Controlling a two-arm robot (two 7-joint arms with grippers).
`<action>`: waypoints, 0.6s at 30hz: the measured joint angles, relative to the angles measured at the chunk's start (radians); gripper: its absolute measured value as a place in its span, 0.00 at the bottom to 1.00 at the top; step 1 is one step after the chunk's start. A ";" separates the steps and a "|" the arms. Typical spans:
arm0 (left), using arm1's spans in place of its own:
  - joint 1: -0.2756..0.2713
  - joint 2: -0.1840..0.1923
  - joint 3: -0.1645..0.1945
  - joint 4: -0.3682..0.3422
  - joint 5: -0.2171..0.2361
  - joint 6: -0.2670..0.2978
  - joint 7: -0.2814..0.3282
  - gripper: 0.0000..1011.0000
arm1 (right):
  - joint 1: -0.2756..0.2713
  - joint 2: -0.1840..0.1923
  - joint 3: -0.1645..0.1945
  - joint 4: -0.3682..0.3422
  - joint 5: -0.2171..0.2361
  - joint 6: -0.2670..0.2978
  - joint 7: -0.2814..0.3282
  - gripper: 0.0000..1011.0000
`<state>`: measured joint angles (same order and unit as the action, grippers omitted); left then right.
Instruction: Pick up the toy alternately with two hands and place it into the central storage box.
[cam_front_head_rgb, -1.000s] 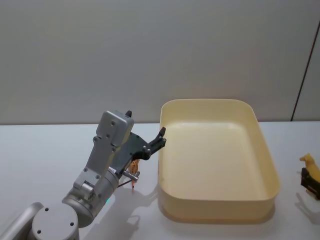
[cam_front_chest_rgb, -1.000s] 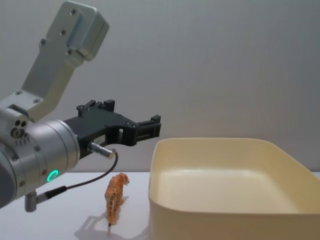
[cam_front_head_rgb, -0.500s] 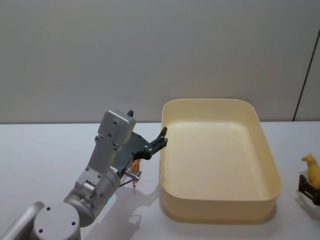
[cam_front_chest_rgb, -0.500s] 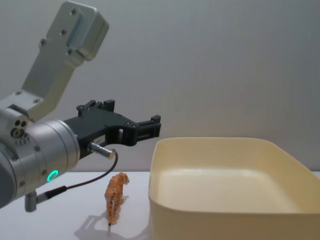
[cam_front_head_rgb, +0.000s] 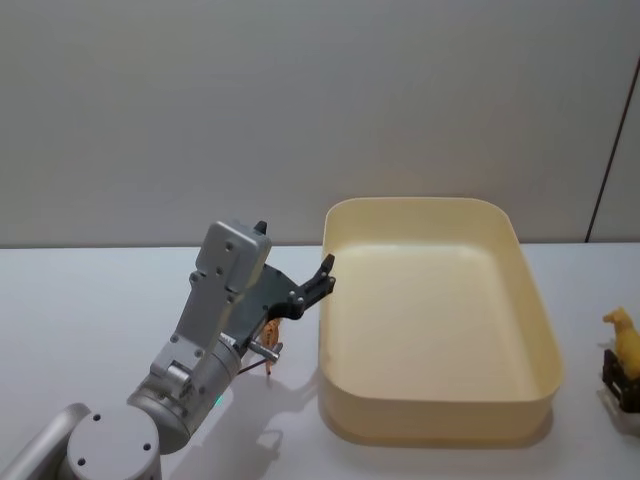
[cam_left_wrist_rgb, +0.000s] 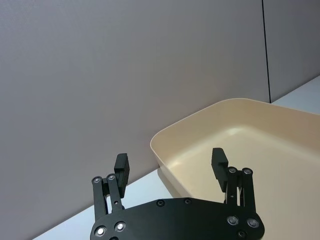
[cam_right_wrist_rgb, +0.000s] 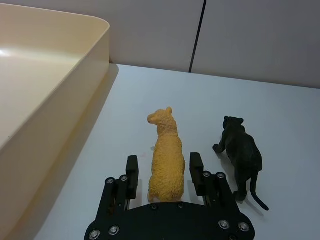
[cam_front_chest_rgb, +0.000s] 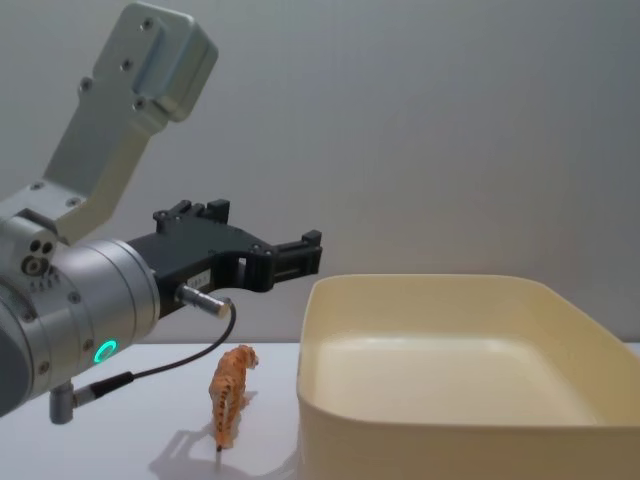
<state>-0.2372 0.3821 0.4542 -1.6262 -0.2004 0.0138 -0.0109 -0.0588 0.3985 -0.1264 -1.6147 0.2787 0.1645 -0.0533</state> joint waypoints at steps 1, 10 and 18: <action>0.000 0.000 0.000 0.000 0.000 0.000 0.000 0.99 | 0.001 0.000 0.000 0.001 0.000 0.000 0.000 0.61; 0.000 0.000 0.000 0.000 0.000 0.000 0.000 0.99 | 0.006 -0.005 -0.002 0.009 -0.005 0.000 0.003 0.38; 0.000 0.000 0.000 0.000 0.000 0.000 0.000 0.99 | 0.005 -0.007 -0.001 0.005 -0.007 -0.018 0.002 0.37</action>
<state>-0.2372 0.3821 0.4542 -1.6262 -0.2004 0.0138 -0.0109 -0.0535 0.3911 -0.1270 -1.6100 0.2713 0.1467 -0.0511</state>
